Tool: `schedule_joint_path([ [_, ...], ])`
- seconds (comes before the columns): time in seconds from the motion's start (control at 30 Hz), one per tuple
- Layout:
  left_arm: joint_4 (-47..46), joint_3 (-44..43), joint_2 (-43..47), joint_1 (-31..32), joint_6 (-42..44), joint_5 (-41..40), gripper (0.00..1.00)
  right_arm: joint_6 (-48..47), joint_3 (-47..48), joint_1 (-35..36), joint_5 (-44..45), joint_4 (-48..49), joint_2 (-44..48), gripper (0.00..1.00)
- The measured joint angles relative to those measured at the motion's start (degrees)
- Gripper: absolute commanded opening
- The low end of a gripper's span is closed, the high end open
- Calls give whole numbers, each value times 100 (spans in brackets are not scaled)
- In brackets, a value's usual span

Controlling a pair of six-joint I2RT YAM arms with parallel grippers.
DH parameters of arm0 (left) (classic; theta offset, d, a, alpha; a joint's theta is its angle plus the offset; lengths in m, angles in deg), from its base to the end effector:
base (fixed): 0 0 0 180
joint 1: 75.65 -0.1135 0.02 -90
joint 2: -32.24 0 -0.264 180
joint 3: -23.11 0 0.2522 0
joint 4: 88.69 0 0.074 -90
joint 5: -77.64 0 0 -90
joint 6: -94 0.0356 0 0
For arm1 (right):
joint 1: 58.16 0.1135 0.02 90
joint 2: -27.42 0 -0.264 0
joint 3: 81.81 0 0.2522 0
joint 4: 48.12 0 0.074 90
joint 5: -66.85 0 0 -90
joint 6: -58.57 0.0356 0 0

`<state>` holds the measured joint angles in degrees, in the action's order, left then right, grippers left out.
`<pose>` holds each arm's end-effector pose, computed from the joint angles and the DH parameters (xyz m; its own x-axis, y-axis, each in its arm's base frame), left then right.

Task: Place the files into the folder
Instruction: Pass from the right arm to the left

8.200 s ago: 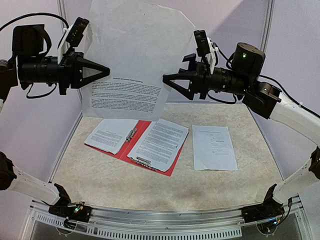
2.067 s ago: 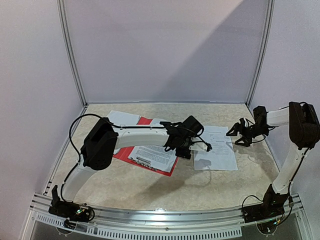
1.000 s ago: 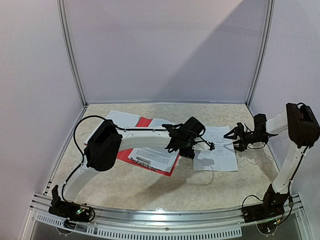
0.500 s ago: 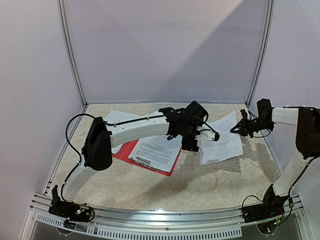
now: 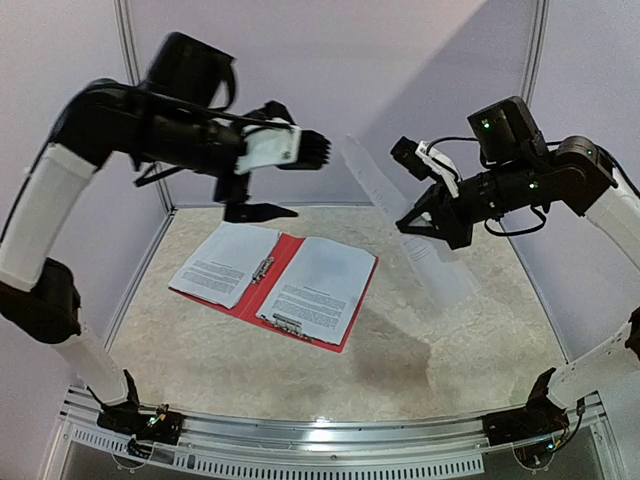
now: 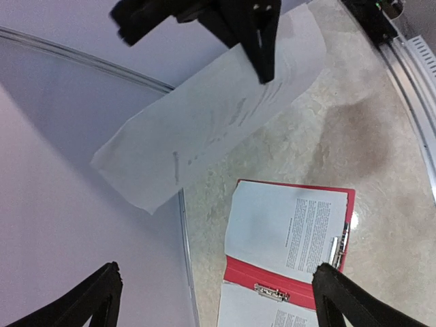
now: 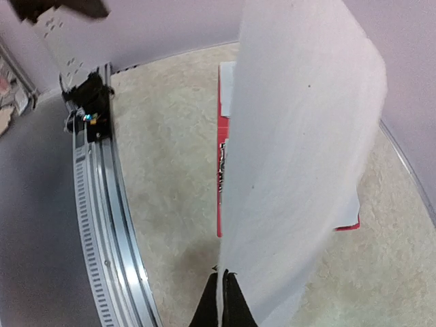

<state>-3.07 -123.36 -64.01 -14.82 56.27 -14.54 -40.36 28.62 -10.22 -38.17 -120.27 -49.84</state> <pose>0.1471 -0.2608 0.5063 0.5054 0.7162 -0.4814 0.7480 -0.0854 0.6582 0.1654 0.1971 0.4408 -0.2840 -0.5386 -0.7932 -0.9071 0.4189 0.0404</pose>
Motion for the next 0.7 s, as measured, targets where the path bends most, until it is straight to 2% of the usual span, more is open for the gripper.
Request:
schedule_joint_path([
  [0.07,127,225,535,61,-28,7,99,-188,330,664,304,-297,-76,0],
  [0.2,295,658,1176,374,-295,-76,100,-501,1110,1478,870,-833,-584,0],
  [0.4,354,1386,1311,498,-1080,197,99,-918,1650,1786,1141,-1051,-1460,0],
  [0.43,367,1523,1311,501,-1187,254,95,-968,1665,1797,1147,-1064,-1526,0],
  [0.5,411,1797,1311,501,-1419,334,81,-1110,1687,1801,1147,-1062,-1622,0],
  [0.6,452,1956,1314,498,-1624,415,52,-1307,1740,1801,1139,-1051,-1635,0],
  [0.7,461,2006,1349,501,-1794,431,10,-1475,1784,1805,1099,-951,-1635,0],
])
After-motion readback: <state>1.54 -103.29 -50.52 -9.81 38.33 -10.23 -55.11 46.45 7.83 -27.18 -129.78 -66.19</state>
